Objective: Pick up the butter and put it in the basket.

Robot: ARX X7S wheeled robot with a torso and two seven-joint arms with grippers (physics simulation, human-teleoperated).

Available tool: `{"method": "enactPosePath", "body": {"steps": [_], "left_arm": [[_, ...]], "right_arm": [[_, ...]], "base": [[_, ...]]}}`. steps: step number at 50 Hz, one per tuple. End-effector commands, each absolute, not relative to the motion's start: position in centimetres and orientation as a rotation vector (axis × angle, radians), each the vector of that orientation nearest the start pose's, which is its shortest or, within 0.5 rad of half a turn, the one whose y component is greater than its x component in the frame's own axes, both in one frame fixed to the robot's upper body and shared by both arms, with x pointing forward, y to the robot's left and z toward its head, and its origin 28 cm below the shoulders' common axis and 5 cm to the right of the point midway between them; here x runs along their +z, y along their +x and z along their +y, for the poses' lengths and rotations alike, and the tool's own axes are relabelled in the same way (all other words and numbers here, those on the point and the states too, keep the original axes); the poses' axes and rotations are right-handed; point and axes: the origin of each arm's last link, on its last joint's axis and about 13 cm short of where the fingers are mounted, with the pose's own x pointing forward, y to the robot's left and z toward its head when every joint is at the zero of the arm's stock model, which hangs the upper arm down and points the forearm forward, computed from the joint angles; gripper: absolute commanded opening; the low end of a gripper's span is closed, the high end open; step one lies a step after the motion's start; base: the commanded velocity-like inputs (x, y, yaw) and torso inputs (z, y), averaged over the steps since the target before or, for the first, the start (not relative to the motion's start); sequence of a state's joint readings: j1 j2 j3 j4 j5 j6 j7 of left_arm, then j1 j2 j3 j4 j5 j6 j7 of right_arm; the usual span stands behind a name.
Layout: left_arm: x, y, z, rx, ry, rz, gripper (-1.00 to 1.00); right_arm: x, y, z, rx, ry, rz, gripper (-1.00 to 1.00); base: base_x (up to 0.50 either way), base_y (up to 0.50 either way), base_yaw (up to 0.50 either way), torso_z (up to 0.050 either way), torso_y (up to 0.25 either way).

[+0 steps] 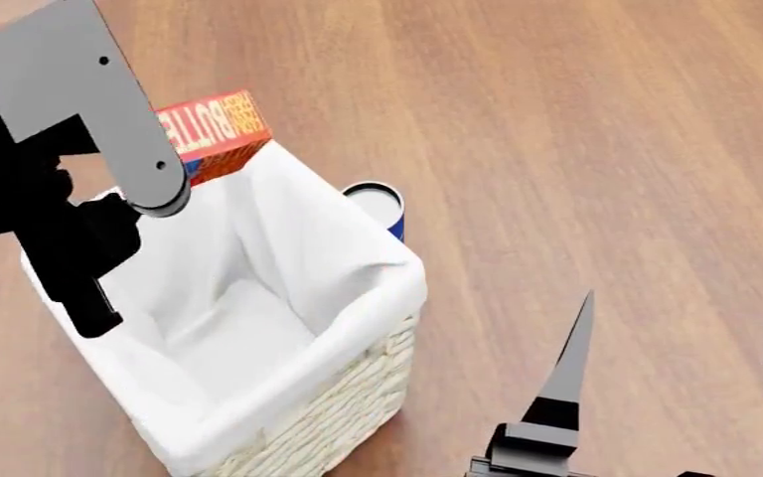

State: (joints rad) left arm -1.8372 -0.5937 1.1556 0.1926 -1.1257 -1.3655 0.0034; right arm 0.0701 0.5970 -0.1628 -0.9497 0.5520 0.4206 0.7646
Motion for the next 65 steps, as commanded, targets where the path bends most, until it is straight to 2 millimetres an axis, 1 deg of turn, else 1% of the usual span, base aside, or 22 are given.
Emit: {"method": "enactPosePath", "body": {"steps": [1, 4, 5, 6, 9, 10, 11, 14, 22, 33, 37, 40, 45, 46, 49, 52, 57, 61, 65], "left_arm": [[38.7, 29.2, 21.5, -0.482, 1.061, 0.441, -1.0], [38.7, 29.6, 21.3, -0.452, 1.124, 0.471, -1.0], [38.8, 29.9, 21.3, -0.411, 1.159, 0.471, -1.0], [39.4, 30.1, 21.4, -0.418, 1.185, 0.489, -1.0], [38.4, 30.2, 21.0, -0.475, 1.206, 0.528, -1.0], [38.7, 30.4, 20.9, -0.485, 1.198, 0.535, -1.0], [38.1, 30.5, 20.8, -0.491, 1.205, 0.541, -1.0], [38.2, 31.0, 20.6, -0.501, 1.213, 0.56, -1.0], [37.3, 32.8, 20.0, -0.522, 1.216, 0.579, -1.0], [36.3, 34.1, 19.6, -0.556, 1.19, 0.583, -1.0], [35.6, 34.6, 19.5, -0.582, 1.13, 0.592, -1.0], [34.4, 35.2, 19.7, -0.577, 1.135, 0.624, -1.0], [33.4, 35.7, 19.6, -0.577, 1.129, 0.65, -1.0], [33.1, 35.8, 19.7, -0.574, 1.154, 0.671, -1.0], [32.1, 36.0, 19.7, -0.583, 1.152, 0.693, -1.0], [31.5, 36.2, 19.6, -0.584, 1.166, 0.716, -1.0], [31.2, 36.4, 19.3, -0.585, 1.176, 0.721, -1.0], [30.6, 36.6, 19.1, -0.606, 1.191, 0.739, -1.0], [30.0, 37.2, 18.8, -0.608, 1.187, 0.729, -1.0]], "right_arm": [[17.8, 16.0, -11.4, -0.134, 0.034, -0.386, 1.0], [17.8, 16.0, -11.4, -0.137, 0.037, -0.386, 1.0], [17.8, 16.1, -11.4, -0.136, 0.037, -0.386, 1.0], [17.7, 16.1, -11.4, -0.134, 0.037, -0.386, 1.0], [17.6, 16.1, -11.3, -0.129, 0.039, -0.379, 1.0], [17.5, 16.2, -11.4, -0.13, 0.041, -0.377, 1.0], [17.6, 16.1, -11.4, -0.131, 0.041, -0.378, 1.0], [17.7, 16.1, -11.5, -0.133, 0.046, -0.382, 1.0], [17.6, 16.1, -11.6, -0.137, 0.053, -0.381, 1.0], [17.1, 16.5, -11.6, -0.138, 0.054, -0.367, 1.0], [16.9, 16.5, -11.5, -0.135, 0.054, -0.36, 1.0], [16.9, 16.6, -11.4, -0.131, 0.054, -0.355, 1.0], [16.7, 16.7, -11.5, -0.132, 0.056, -0.351, 1.0], [16.6, 16.7, -11.5, -0.132, 0.056, -0.349, 1.0], [16.4, 16.9, -11.4, -0.127, 0.056, -0.342, 1.0], [16.4, 16.8, -11.3, -0.124, 0.057, -0.341, 1.0], [16.4, 16.9, -11.4, -0.127, 0.057, -0.339, 1.0], [16.2, 17.0, -11.2, -0.12, 0.054, -0.333, 1.0], [16.3, 16.9, -11.5, -0.129, 0.055, -0.334, 1.0]], "base": [[0.0, 0.0, 0.0, 0.0, 0.0], [0.0, 0.0, 0.0, 0.0, 0.003], [0.0, 0.0, 0.0, 0.0, 0.0], [0.0, 0.0, 0.0, 0.0, 0.0], [0.0, 0.0, 0.0, 0.0, 0.0], [0.0, 0.0, 0.0, 0.0, 0.01], [0.0, 0.0, 0.0, 0.01, 0.0], [0.0, 0.0, 0.0, 0.0, 0.0], [0.0, 0.0, 0.0, 0.0, 0.001], [0.0, 0.0, 0.0, 0.0, 0.001], [0.0, 0.0, 0.0, 0.003, 0.003], [0.0, 0.0, 0.0, 0.0, 0.0], [0.0, 0.0, 0.0, 0.0, 0.002], [0.0, 0.0, 0.0, 0.0, 0.0], [0.0, 0.0, 0.0, 0.0, 0.0], [0.0, 0.0, 0.0, 0.0, 0.004], [0.0, 0.0, 0.0, 0.0, 0.0], [0.0, 0.0, 0.0, 0.003, 0.002], [0.0, 0.0, 0.0, 0.0, 0.0]]}}
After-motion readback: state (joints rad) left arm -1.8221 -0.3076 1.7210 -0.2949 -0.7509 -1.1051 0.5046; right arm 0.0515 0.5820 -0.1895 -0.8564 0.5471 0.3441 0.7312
